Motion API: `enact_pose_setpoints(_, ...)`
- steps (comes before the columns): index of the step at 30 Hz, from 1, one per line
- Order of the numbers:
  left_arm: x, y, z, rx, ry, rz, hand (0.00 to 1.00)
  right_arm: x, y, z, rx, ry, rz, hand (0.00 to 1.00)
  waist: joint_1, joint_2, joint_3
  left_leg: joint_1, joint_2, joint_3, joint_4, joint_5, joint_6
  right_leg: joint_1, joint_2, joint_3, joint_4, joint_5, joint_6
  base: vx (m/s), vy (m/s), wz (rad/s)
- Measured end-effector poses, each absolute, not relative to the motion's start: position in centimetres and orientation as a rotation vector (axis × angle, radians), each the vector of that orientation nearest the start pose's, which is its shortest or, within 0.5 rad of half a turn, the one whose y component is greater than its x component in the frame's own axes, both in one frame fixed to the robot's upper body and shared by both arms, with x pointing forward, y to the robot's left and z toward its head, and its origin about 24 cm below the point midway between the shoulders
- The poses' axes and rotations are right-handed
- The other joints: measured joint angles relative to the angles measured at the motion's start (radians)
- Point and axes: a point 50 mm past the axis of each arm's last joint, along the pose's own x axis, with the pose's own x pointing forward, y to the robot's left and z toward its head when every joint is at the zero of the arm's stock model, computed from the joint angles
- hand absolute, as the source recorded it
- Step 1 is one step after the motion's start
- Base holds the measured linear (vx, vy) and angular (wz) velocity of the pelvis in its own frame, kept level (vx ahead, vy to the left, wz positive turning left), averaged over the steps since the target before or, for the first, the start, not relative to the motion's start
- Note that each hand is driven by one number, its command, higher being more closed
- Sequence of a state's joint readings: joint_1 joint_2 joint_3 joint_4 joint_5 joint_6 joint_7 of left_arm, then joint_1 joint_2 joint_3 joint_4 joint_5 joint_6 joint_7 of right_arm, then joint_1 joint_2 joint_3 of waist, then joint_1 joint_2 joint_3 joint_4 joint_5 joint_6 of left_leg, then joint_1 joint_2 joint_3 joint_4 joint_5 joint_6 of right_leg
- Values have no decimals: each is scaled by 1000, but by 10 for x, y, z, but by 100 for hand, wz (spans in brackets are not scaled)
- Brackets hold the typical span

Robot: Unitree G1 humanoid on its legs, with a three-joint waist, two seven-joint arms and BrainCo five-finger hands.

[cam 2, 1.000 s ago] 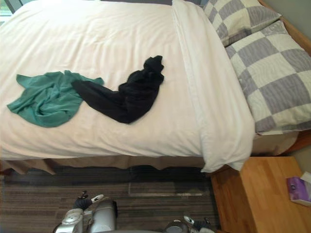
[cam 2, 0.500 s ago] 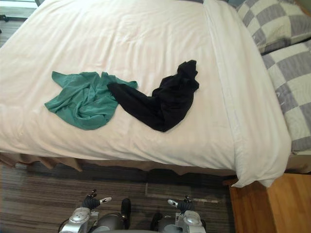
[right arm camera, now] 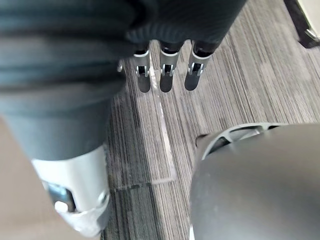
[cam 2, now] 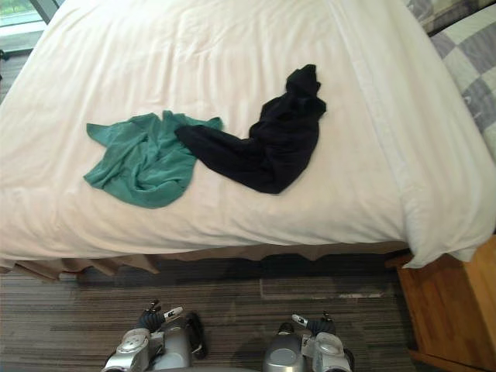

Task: Tidy the bed and pick cloth on bed and put in laundry

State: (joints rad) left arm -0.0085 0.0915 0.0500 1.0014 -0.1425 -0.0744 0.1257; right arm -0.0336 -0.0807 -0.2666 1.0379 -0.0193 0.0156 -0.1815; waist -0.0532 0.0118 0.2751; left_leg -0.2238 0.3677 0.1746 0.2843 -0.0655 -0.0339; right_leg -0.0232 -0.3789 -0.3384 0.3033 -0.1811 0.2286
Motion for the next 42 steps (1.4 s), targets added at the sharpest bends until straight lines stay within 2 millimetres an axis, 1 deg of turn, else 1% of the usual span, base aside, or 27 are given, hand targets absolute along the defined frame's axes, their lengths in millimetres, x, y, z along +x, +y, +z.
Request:
enact_pose_setpoints(1,145,194,-143,-39,911,293,0,135,-224,-145,-52,1011,-435,0,-3,8,-13,-4,-10,-27,-19,45,-169,13,-42,-1,-22,14,20,166,645,47)
enact_pose_setpoints(2,149,205,-140,-45,889,332,0,134,-211,-149,-17,1027,-410,0,-8,-38,-22,-51,-73,-32,45,10,-163,32,-71,1,-83,50,31,150,585,52)
enact_pose_setpoints(3,149,210,-138,-52,880,354,0,133,-203,-150,-2,1035,-397,0,-3,-40,-27,-71,-84,-40,76,-12,-161,42,-44,0,-103,60,31,155,415,28)
enact_pose_setpoints(4,147,214,-138,-63,879,388,0,133,-193,-152,21,1042,-376,0,13,-58,-39,-80,-100,-43,132,-56,-153,70,-33,-39,-152,113,20,168,334,-22)
enact_pose_setpoints(5,142,215,-140,-75,887,401,0,135,-186,-152,9,1039,-339,0,23,-64,-57,-82,-112,-23,175,-96,-134,82,-51,-27,-191,209,21,166,352,-32)
enact_pose_setpoints(6,139,214,-141,-71,898,397,0,137,-183,-152,-2,1034,-316,0,25,-66,-65,-80,-119,-11,181,-109,-119,75,-62,-23,-190,249,19,103,435,-42)
enact_pose_setpoints(7,141,213,-141,-59,894,383,0,144,-177,-150,-52,1026,-257,0,33,-62,-80,-71,-132,24,173,-135,-98,30,-85,-42,-160,319,-66,39,353,-33)
enact_pose_setpoints(8,141,212,-141,-57,895,379,0,147,-174,-149,-76,1018,-228,0,39,-55,-83,-67,-134,41,167,-137,-91,13,-90,-58,-145,329,-147,52,398,-67)
enact_pose_setpoints(9,142,204,-142,-61,900,359,0,159,-163,-145,-138,992,-147,0,41,-45,-81,-36,-138,86,129,-126,-61,-46,-99,-94,-55,303,-243,72,316,-56)
enact_pose_setpoints(10,142,202,-142,-55,907,350,0,167,-151,-142,-182,962,-73,0,38,-37,-77,3,-155,105,75,-103,-39,-70,-63,-103,23,207,-203,71,238,-50)
enact_pose_setpoints(11,143,202,-142,-43,908,343,0,167,-148,-142,-197,959,-49,0,40,-32,-74,22,-159,113,50,-92,-35,-73,-41,-101,43,170,-195,67,172,-27)
enact_pose_setpoints(12,142,200,-143,-20,915,320,0,170,-141,-141,-220,940,-2,0,39,-17,-70,74,-161,123,-25,-57,-29,-72,49,-74,67,85,-180,30,92,-11)
enact_pose_setpoints(13,144,198,-142,-13,914,306,0,173,-136,-138,-222,907,18,0,32,-8,-71,102,-166,122,-87,-22,-26,-72,122,-44,59,33,-168,35,97,1)
enact_pose_setpoints(14,146,196,-142,-11,912,300,0,176,-134,-136,-220,889,23,0,28,-11,-72,119,-181,120,-126,2,-29,-69,161,-29,31,9,-168,4,24,22)
enact_pose_setpoints(15,147,195,-142,-14,914,295,0,178,-133,-135,-219,881,24,0,25,-31,-75,133,-201,119,-149,16,-29,-48,178,-39,-15,-12,-180,9,-15,9)
enact_pose_setpoints(16,146,193,-143,-16,920,294,0,179,-134,-134,-220,875,20,0,24,-34,-70,148,-216,122,-167,23,-35,-20,174,-38,-46,-18,-165,-20,-30,6)
enact_pose_setpoints(17,145,185,-145,-34,938,280,0,181,-133,-133,-222,869,17,0,14,-19,-60,170,-224,120,-204,57,-37,-2,180,-46,-66,-5,-166,0,0,0)
enact_pose_setpoints(18,144,182,-146,-39,944,275,0,180,-134,-134,-222,873,14,0,11,-17,-59,179,-225,121,-220,66,-38,3,182,-46,-71,-4,-165,-26,-50,-3)
enact_pose_setpoints(21,142,174,-147,-55,955,259,0,169,-136,-139,-203,909,-4,0,16,-12,-63,237,-204,150,-297,100,-57,42,222,-32,-146,37,-173,-14,-44,-29)
enact_pose_setpoints(22,140,173,-148,-58,960,261,0,166,-137,-140,-188,922,-21,0,19,-14,-71,249,-196,174,-324,108,-63,52,243,-19,-201,70,-174,-28,3,-49)
enact_pose_setpoints(27,134,177,-152,-111,994,330,0,154,-157,-147,-115,985,-150,0,14,-15,-76,300,-215,211,-360,113,-63,101,249,6,-290,126,-159,-12,39,-25)
enact_pose_setpoints(32,114,195,-157,-279,1032,549,0,132,-185,-153,100,1038,-437,0,16,-4,-99,328,-230,200,-381,114,-62,142,237,-8,-325,138,-145,-13,18,12)
enact_pose_setpoints(34,91,218,-161,-462,1046,796,0,109,-204,-158,290,1063,-673,0,16,2,-104,332,-231,199,-381,114,-62,157,237,-11,-332,139,-144,30,-5,4)
enact_pose_setpoints(35,89,223,-161,-488,1036,836,0,104,-207,-158,318,1066,-712,0,16,2,-105,333,-231,199,-381,114,-62,158,237,-11,-332,139,-144,0,0,0)
enact_pose_setpoints(38,67,261,-155,-645,950,1109,0,74,-238,-159,487,1041,-1010,0,16,10,-116,347,-230,199,-382,114,-62,178,237,-28,-344,139,-144,-9,-9,3)
enact_pose_setpoints(40,58,284,-149,-724,867,1259,0,68,-263,-152,526,974,-1157,0,10,17,-129,343,-232,199,-383,112,-65,178,243,-31,-351,140,-145,-37,-20,2)
enact_pose_setpoints(42,53,300,-144,-773,803,1347,0,67,-280,-144,544,901,-1243,0,9,22,-144,341,-231,199,-385,109,-66,178,246,-32,-361,143,-144,-19,-10,0)
